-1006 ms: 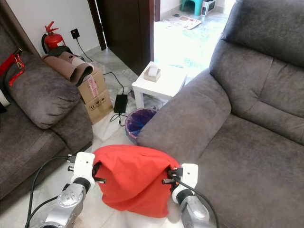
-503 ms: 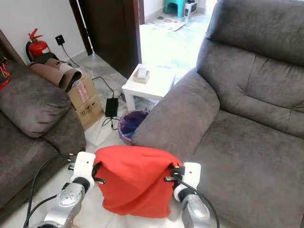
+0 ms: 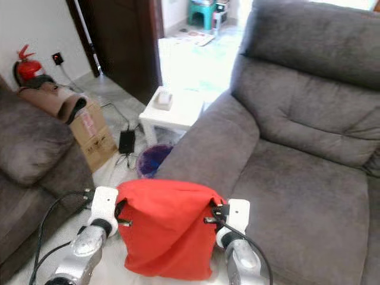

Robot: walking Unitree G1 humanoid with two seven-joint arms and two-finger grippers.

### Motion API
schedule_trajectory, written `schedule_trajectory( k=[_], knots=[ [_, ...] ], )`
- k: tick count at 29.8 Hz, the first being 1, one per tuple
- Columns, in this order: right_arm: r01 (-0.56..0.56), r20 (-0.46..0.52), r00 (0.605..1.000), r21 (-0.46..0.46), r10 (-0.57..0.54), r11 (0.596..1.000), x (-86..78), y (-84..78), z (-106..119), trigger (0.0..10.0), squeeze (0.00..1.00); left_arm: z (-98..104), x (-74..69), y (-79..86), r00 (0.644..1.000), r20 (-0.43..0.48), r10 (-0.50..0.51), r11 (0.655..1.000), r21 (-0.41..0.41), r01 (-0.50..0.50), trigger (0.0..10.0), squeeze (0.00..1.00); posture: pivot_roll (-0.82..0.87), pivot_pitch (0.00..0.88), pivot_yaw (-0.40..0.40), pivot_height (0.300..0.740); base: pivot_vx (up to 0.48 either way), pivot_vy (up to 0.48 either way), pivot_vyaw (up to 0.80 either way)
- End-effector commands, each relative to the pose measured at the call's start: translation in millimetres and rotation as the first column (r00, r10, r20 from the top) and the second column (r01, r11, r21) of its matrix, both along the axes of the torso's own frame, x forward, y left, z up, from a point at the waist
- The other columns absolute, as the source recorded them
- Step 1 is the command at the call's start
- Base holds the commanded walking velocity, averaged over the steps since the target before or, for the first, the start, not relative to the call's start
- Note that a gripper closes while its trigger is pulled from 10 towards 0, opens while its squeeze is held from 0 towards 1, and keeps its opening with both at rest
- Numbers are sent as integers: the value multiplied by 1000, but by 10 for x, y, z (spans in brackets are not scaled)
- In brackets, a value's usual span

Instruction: Move the pillow to the sofa from floor

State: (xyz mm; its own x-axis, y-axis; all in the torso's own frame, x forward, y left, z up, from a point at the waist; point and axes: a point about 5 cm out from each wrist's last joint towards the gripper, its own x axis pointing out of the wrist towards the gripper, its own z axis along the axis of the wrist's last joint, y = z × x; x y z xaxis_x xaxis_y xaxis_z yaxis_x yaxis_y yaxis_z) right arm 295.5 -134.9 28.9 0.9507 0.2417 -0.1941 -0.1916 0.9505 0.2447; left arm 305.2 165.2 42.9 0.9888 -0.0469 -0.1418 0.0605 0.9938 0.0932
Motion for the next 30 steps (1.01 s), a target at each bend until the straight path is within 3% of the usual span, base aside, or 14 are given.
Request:
schedule_trajectory(
  k=[1,24,30],
  knots=[
    [57,90,994,1,-57,998,84,-134,181,10000,0,33,11,-40,999,27,-18,1000,-14,19,10000,0,-2,76,65,740,0,0,-800],
    [41,61,997,-17,-40,999,-19,-147,103,10000,0,-1,-46,-24,1000,21,-20,1000,-24,20,10000,0,30,139,51,740,0,0,-800],
    [33,64,997,-3,-33,999,-28,-133,105,10000,0,6,-70,-16,999,32,-17,1000,-15,17,10000,0,37,152,47,740,0,-106,0]
  ],
)
